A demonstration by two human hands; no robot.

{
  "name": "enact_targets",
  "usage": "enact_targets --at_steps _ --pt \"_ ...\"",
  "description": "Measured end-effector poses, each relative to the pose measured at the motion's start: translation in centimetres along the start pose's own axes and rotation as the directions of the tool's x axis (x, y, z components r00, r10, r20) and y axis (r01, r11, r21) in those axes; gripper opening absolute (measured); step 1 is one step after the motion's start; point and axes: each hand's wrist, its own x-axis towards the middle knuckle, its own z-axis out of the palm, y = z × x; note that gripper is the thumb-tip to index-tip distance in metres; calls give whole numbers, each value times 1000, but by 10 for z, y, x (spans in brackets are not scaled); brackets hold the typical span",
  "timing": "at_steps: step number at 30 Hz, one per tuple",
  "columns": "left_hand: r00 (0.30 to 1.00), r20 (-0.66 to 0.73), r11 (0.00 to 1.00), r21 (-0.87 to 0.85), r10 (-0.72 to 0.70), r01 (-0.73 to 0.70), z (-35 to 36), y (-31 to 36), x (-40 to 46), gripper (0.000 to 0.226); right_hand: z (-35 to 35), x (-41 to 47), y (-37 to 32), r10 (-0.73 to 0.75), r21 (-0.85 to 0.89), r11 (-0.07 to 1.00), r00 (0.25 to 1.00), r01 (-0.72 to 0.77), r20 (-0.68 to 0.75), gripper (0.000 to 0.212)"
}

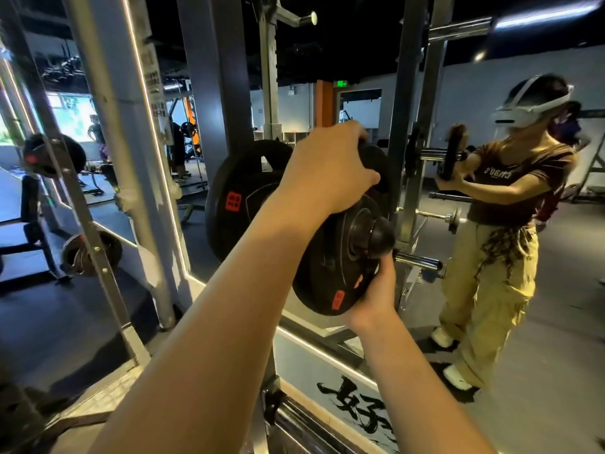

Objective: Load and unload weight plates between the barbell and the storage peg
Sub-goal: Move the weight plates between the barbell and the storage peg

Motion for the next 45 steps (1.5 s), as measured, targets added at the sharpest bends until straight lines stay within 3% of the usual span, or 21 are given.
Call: enact_targets --at_steps 3,5,7,11,15,16,19,20,25,30,33,38,43,45 --pt "974 -228 1000 -14 -2 -1 4 -5 -23 48 6 -11 -16 14 -123 992 999 -19 -40 58" --pt "890 -455 994 -79 30 -74 14 -11 -55 52 5 -8 -31 -105 -258 962 993 89 -48 54" --pt "811 -585 964 -211 8 -162 36 -17 -83 50 10 -6 -49 -207 -375 909 978 182 -29 55" --pt "816 -574 929 -335 -70 -157 70 -26 -91 46 37 15 -70 -329 -567 792 940 224 -88 74" --pt "754 -657 943 -244 9 -224 78 -36 -81 45 21 69 -73 -487 -604 704 873 374 -26 125" --pt "739 -673 945 -225 25 -237 80 -37 -81 45 27 65 -71 -506 -628 674 862 390 -8 121" --pt "741 -671 944 -228 26 -240 80 -35 -81 46 40 50 -65 -466 -558 754 881 345 -85 57" --pt "751 -660 940 -245 17 -237 75 -35 -79 46 37 50 -63 -455 -541 772 885 335 -101 49" --pt "834 -544 938 -234 92 -256 47 -35 -64 40 24 45 -40 -396 -462 847 891 262 -221 53" --pt "932 -363 962 -246 23 -119 30 -27 -58 45 26 32 -35 -338 -410 887 905 215 -258 48" --pt "920 -391 945 -304 -11 -118 33 -27 -69 48 22 27 -42 -283 -433 886 935 169 -215 47" --pt "780 -626 929 -293 -8 -226 61 -31 -88 56 27 26 -74 -303 -539 821 944 190 -130 56" --pt "804 -590 881 -416 -71 -227 62 -32 -74 47 61 56 -90 -485 -690 667 867 280 -117 44" --pt "844 -537 878 -413 -21 -241 51 -36 -67 46 52 72 -79 -484 -652 702 864 288 -140 47"
